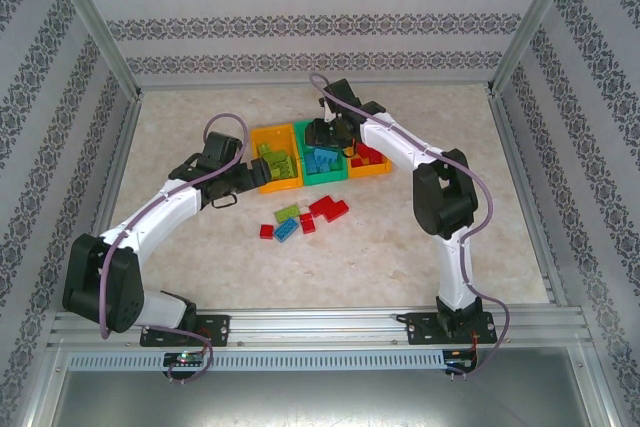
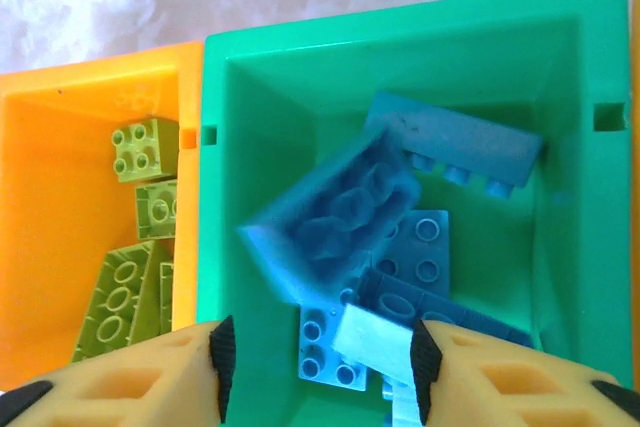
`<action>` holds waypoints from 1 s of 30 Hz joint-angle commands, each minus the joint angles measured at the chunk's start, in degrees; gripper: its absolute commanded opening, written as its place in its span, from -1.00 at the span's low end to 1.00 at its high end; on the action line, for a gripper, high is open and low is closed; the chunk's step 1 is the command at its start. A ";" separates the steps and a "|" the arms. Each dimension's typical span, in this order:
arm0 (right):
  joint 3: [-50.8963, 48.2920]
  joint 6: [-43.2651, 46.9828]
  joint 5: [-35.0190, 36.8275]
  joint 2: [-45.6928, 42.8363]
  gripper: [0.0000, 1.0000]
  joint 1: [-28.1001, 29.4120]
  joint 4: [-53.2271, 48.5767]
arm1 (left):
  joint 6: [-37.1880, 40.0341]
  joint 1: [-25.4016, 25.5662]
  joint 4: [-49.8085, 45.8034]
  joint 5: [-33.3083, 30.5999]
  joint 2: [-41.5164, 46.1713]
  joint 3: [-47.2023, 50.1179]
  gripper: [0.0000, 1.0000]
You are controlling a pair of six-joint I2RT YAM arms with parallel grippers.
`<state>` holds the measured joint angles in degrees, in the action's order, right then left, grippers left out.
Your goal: Sort the legos into containers by color
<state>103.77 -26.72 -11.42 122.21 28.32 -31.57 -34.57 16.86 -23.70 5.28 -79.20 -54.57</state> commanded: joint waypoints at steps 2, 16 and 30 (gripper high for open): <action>0.72 -0.35 -2.50 -2.23 0.21 0.03 -0.70 | 2.88 2.06 -1.21 0.68 2.44 1.11 0.99; -20.30 13.12 3.20 -22.46 0.68 4.03 2.44 | 7.95 7.13 -2.61 -2.22 3.84 3.80 0.99; -54.83 15.67 14.88 -36.45 0.96 14.21 17.49 | 6.00 7.14 0.15 -1.59 2.23 4.02 0.99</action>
<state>50.41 -10.63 -1.39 88.12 39.79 -20.36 -28.14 23.31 -24.80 4.03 -76.66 -50.11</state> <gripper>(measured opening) 0.981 0.996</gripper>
